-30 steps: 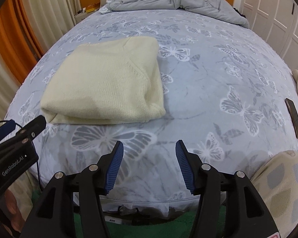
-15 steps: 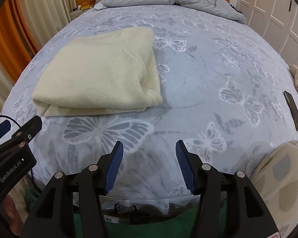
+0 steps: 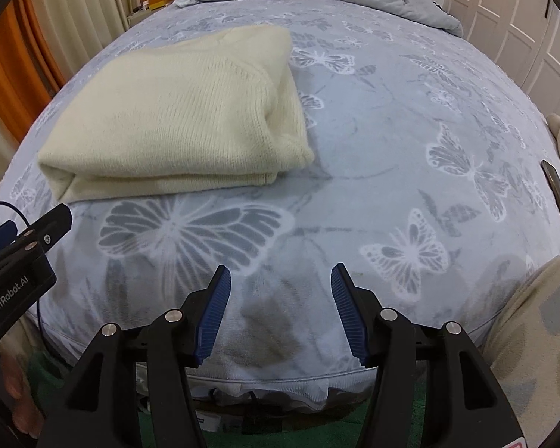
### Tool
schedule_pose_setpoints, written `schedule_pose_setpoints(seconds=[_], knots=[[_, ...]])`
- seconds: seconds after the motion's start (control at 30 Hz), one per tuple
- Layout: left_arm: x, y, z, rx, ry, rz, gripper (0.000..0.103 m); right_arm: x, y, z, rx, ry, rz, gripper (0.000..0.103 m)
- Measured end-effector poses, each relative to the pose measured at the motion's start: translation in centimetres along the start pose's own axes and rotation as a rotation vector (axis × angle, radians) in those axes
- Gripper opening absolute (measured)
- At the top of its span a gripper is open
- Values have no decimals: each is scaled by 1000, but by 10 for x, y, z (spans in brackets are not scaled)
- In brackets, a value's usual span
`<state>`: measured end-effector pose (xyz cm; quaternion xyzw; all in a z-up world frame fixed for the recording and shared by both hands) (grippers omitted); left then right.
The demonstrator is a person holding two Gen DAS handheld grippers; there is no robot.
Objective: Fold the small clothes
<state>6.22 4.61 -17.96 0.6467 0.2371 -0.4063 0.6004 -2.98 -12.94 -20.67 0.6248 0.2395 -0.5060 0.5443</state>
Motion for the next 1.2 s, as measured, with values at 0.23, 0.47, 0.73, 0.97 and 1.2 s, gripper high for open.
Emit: schedule_pose_setpoints(seconds=[0.23,0.47,0.73,0.97,1.2], knots=[[3,-2,0,0,-3,-10,86,0,-1,-2,-1,5,3,55],[4,-4,7,47,12,-10,85,5,-4,4,30,5,-24,55],[5,-6,4,42,35,-10,85,9,-7,5,39,7,-36,55],[3,-5,7,52,38,6,82,7,-8,3,35,9,-27,55],[3,-5,8,53,32,7,80,7,-8,2,32,10,-25,55]])
Point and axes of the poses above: each gripper's, at about its wrist camera, not at the fingertips, and x roughly the way its jaws point, z to its right, y to its top, the point moved 9 cm from there along x, roughly the way its jaws point, and after that the axes turned 8 degrees about -y, right-handed, at the moved point
